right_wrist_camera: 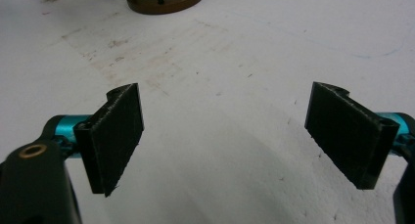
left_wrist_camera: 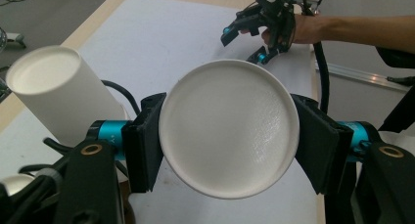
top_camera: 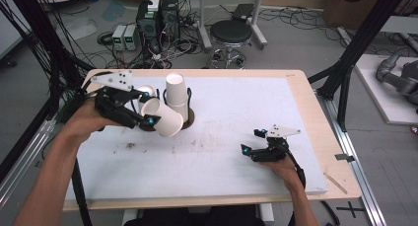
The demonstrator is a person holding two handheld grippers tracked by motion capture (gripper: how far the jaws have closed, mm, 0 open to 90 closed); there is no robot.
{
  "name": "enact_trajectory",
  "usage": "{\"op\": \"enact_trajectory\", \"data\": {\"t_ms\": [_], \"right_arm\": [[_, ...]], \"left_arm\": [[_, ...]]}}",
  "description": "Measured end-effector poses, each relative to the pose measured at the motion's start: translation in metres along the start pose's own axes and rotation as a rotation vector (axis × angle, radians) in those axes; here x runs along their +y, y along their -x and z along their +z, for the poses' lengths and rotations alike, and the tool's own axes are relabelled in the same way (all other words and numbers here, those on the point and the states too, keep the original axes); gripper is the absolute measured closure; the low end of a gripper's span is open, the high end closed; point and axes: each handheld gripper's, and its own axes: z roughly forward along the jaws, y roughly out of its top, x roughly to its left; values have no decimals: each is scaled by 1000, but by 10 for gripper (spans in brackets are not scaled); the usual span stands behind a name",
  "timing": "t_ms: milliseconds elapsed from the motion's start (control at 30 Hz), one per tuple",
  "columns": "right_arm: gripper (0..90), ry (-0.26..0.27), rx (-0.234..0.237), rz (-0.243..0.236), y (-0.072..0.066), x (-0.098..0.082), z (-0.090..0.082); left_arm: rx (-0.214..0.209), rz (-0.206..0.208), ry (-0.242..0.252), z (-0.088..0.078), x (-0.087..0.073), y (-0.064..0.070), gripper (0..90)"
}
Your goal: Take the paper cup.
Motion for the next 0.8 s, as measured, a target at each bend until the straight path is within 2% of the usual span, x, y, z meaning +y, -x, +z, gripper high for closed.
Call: {"op": "enact_trajectory", "data": {"t_ms": [133,300,667,800], "right_arm": [[148,-44,8,0,0,2,4],[148,-60,13,-14,-1,3,5],[148,-57,18,-14,-1,2,5],[148,-57,12,-35,-2,3,5]], "left_arm": [[-5,-27,24,4,-23,4,344],[-11,-60,26,9,-44,2,344],[-6,-70,58,13,-69,7,344],[-3,-66,55,14,-73,7,344]]}}
